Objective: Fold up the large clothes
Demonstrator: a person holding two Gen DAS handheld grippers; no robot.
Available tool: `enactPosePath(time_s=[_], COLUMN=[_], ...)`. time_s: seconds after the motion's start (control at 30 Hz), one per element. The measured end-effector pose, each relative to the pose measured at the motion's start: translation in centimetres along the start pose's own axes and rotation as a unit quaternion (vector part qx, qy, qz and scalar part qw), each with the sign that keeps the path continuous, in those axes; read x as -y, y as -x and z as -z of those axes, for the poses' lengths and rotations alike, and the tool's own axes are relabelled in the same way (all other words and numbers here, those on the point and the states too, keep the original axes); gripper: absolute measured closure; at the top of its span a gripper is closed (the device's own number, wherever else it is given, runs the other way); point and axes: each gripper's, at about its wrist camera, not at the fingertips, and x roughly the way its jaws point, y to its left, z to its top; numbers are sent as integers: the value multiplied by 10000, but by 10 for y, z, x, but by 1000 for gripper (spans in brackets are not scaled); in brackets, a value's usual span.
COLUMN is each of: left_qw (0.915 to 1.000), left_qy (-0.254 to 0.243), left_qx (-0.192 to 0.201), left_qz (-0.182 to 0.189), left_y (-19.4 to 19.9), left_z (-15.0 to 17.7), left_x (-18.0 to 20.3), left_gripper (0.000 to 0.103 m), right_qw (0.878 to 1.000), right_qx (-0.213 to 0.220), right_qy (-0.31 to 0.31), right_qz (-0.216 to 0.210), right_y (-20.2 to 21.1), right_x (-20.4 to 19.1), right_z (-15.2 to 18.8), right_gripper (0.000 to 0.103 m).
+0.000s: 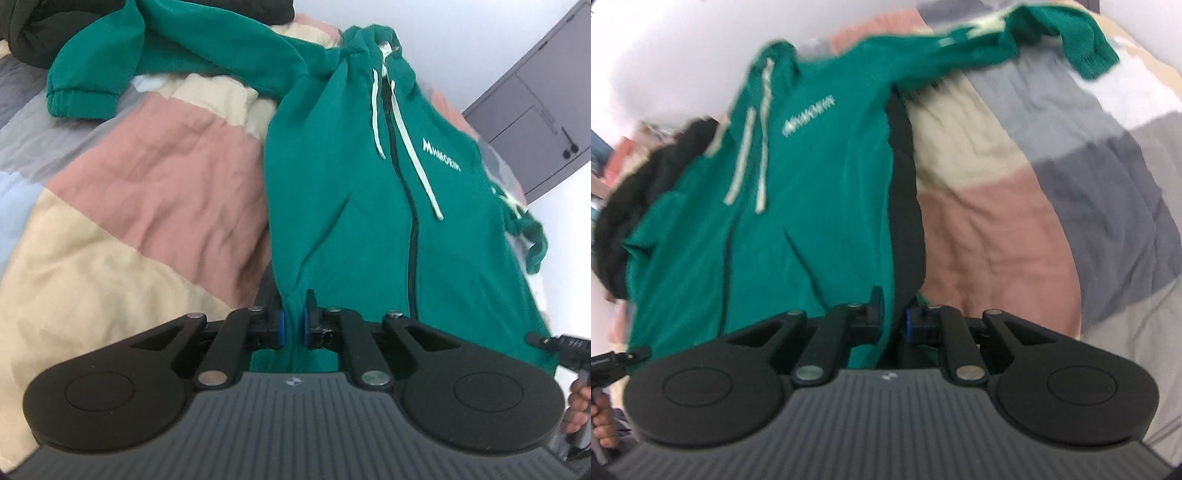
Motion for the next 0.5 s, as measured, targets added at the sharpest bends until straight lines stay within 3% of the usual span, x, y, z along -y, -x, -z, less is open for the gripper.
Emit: enactPosePath(time_s=[0.1,0.17,0.2,0.23,0.3,0.5], left_qw=[9999,9998,9995,9989,9970,9887], left_qy=[-68,-45,-49,-64,-142,-594], left_qx=[37,83,169,321,687,1355], left_qz=[-70,-187,-271,-329,-339,-223], left_y=[4,6,9,15,32,47], left_z=[1,-1,-3,-5,-8,-25], left_x=[2,1,0,1,8,59], left_gripper=[88,71,56,51,51,50], right_qw=[9999,9999,9997,9995,9986,9936], right_qx=[71,75,103,175,400,945], right_qy=[64,53,47,85,207,611], right_qz=[73,143,210,264,294,76], right_y=[6,9,13,18,27,35], right_x=[-6,-7,-8,-9,-13,-42], right_z=[-1,-2,-2,-3,-7,-23], right_gripper=[84,72,62,50,44,44])
